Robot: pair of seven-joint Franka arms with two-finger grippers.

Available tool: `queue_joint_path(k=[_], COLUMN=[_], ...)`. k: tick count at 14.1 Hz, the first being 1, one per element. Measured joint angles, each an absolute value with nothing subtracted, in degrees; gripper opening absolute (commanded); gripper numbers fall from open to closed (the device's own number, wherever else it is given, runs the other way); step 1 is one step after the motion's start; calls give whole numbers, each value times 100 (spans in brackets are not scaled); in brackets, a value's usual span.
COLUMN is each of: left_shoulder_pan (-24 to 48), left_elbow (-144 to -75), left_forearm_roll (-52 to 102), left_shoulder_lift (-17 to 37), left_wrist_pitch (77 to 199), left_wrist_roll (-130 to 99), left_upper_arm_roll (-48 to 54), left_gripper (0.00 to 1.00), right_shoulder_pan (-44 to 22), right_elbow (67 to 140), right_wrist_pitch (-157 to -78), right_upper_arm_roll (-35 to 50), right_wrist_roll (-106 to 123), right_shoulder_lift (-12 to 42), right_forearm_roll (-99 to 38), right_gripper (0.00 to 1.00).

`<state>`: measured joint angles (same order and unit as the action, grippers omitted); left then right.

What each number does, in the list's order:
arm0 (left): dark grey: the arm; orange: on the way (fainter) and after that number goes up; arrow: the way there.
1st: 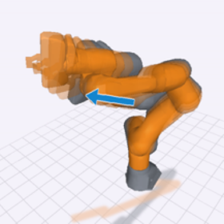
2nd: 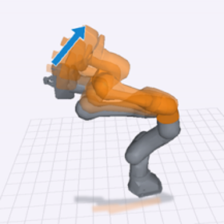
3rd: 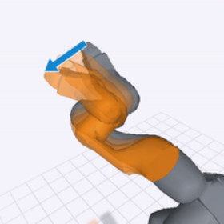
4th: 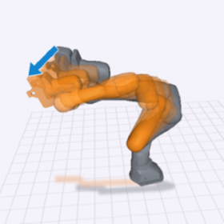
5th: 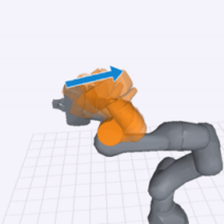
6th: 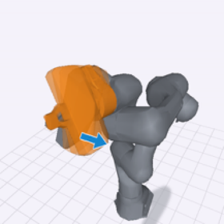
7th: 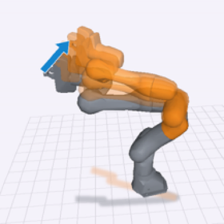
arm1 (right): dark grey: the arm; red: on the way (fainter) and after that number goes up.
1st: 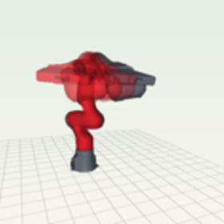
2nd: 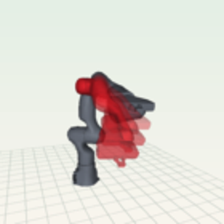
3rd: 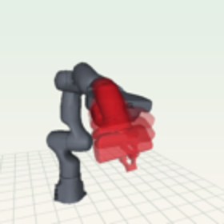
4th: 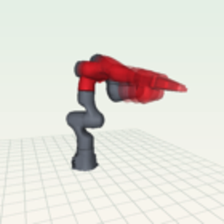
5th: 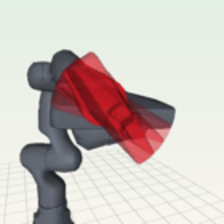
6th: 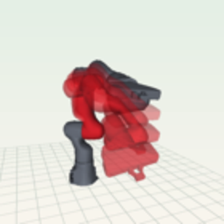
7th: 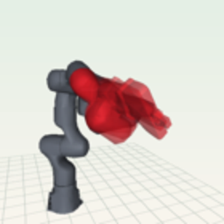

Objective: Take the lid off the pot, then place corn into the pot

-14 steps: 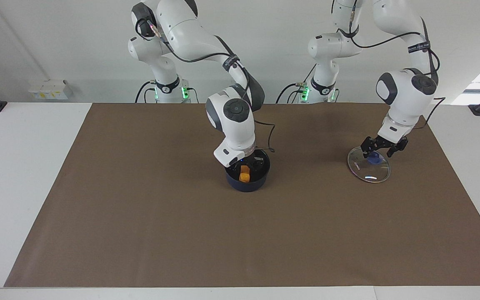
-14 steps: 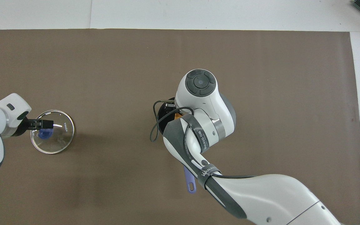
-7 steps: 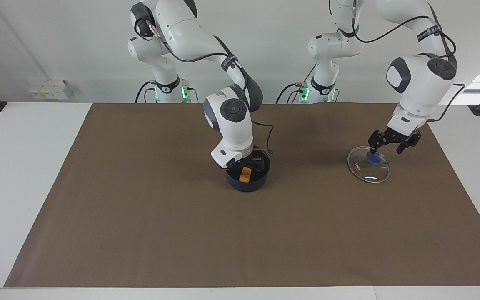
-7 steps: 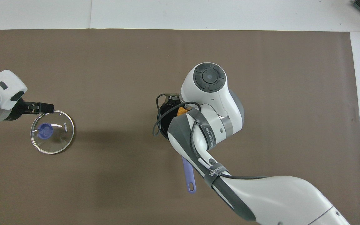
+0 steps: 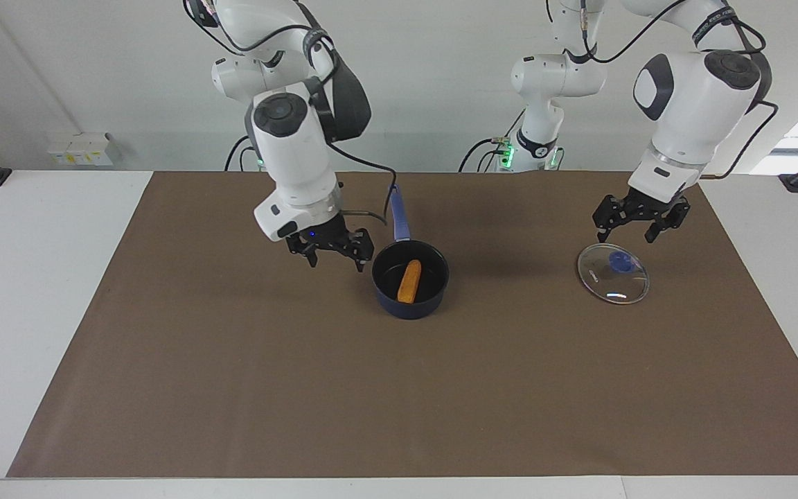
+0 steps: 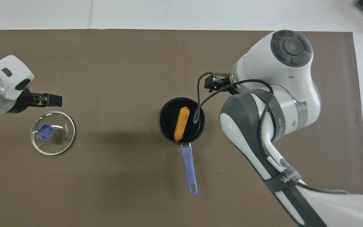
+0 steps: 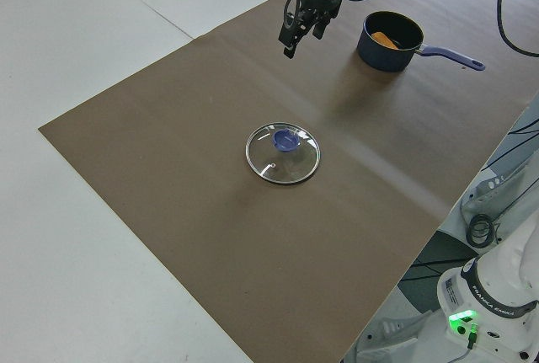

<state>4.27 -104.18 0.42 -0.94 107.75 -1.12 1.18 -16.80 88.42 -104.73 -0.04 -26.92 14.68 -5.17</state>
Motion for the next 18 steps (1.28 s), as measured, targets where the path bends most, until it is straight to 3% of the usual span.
queue_joint_path(k=[4,8,13,18], left_shoulder_pan=[420,409,378,348], left_elbow=[-9594,-9016,-8897,-8885], left_forearm_roll=[42,42,42,45], left_shoulder_lift=[70,98,135,147], left_wrist_pitch=[9797,9026,8935,8935], left_wrist_roll=[143,461,645,651], left_upper_arm_roll=[92,24,-10,-6], left_gripper=[100,100,100,100], right_shoulder_pan=[-803,-108,-46,-35], right_elbow=[8843,8848,8843,8803], right_wrist_pitch=[-9508,-9198,-9142,-8539], right_upper_arm_roll=[-9,-12,30,-21], right_wrist_roll=[-1495,-678,-637,-637], right_shoulder_lift=[906,476,28,-503], right_forearm_roll=[-498,-498,-460,-346], right_gripper=[100,100,100,100])
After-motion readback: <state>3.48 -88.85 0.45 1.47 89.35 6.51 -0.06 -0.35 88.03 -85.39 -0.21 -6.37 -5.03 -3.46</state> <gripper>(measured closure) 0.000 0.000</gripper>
